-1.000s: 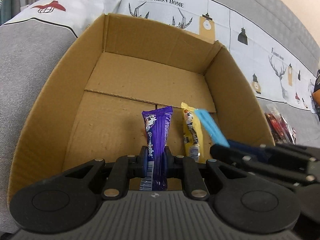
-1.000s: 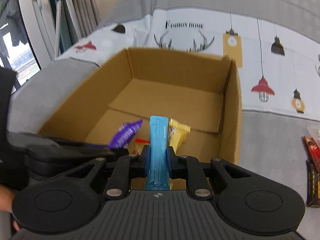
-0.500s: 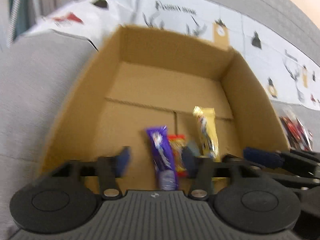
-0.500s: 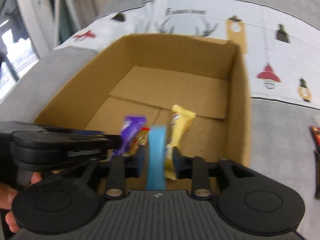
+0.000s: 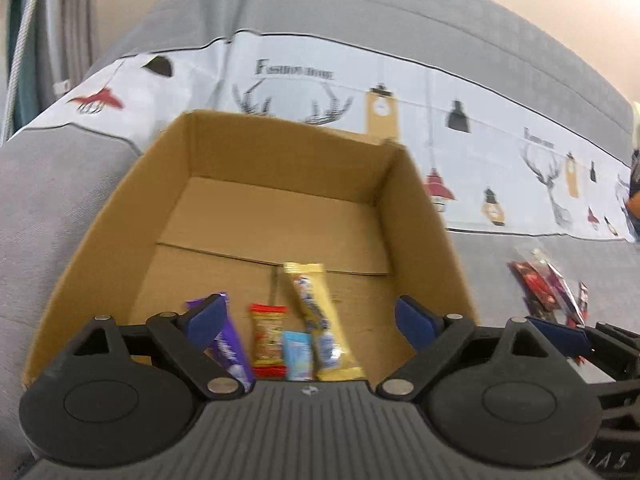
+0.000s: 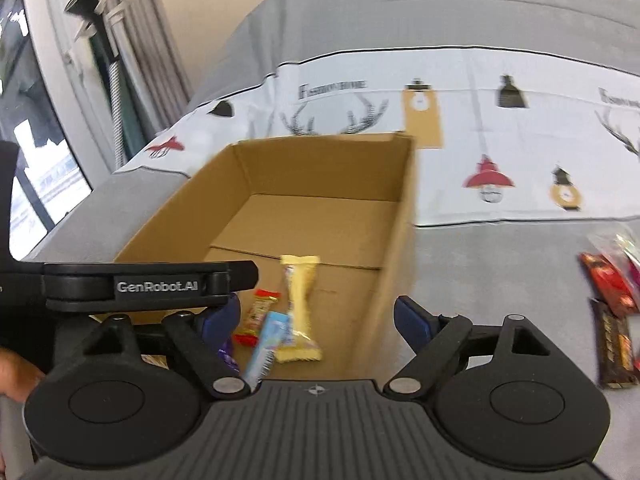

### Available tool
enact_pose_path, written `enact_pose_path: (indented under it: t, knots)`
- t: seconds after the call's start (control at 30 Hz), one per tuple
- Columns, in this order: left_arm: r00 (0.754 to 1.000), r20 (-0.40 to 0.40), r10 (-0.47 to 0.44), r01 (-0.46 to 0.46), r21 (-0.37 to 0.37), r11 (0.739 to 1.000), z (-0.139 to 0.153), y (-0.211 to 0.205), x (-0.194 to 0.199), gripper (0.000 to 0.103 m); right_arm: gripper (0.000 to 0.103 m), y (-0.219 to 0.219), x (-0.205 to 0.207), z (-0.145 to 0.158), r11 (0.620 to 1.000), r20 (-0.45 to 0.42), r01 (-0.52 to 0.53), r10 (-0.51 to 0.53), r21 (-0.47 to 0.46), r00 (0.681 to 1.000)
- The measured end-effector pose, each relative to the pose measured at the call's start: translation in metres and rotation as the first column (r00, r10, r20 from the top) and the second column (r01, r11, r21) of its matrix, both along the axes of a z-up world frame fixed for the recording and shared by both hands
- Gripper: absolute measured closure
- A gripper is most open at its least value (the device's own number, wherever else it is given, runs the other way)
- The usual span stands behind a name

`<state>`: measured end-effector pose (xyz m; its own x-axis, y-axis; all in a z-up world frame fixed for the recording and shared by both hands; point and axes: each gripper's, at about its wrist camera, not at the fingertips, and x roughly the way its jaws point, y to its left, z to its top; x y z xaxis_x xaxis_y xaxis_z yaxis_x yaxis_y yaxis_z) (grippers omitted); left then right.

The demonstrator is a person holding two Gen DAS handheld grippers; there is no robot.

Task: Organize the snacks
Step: 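Grasp the dark chocolate bar with the left tool while the right tool grasps the red packet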

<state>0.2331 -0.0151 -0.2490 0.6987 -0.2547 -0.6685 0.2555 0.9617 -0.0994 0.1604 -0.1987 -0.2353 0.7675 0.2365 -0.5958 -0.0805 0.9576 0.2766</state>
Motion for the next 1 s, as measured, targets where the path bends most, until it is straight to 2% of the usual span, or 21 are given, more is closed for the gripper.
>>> enact_pose_path:
  t: [0.37,0.5,0.57,0.77,0.9,0.97,1.0]
  knots:
    - [0.986,0.057,-0.159,0.160,-0.014,0.987,0.008,-0.097,-0.047,0.009,0.018,-0.110,-0.061,-0.007,0.974,0.026,0.199,-0.203,0.113,0.979]
    - [0.971,0.013,-0.238,0.239,-0.033,0.971,0.000,-0.144,-0.055,0.009,0.018,-0.160,-0.085,-0.016,0.955,0.026,0.257,-0.264,0.150,0.964]
    - [0.959,-0.014,-0.282,0.281,-0.019,0.959,-0.008,-0.169,-0.059,0.009,0.018,-0.182,-0.094,-0.021,0.947,0.028,0.285,-0.292,0.151,0.956]
    - [0.933,-0.062,-0.354,0.355,0.008,0.935,-0.039,-0.243,-0.058,0.009,0.018,-0.242,-0.112,-0.051,0.932,0.023,0.346,-0.350,0.112,0.936]
    - [0.919,-0.096,-0.382,0.384,0.006,0.923,-0.064,-0.284,-0.049,0.009,0.032,-0.276,-0.109,-0.091,0.919,-0.050,0.382,-0.379,0.102,0.924]
    - [0.912,-0.120,-0.393,0.397,0.011,0.918,-0.078,-0.303,-0.041,0.009,0.034,-0.291,-0.106,-0.106,0.900,-0.077,0.406,-0.399,0.158,0.914]
    - [0.911,-0.130,-0.391,0.395,0.005,0.918,-0.085,-0.310,-0.036,0.009,0.040,-0.298,-0.105,-0.113,0.889,-0.090,0.416,-0.407,0.192,0.909]
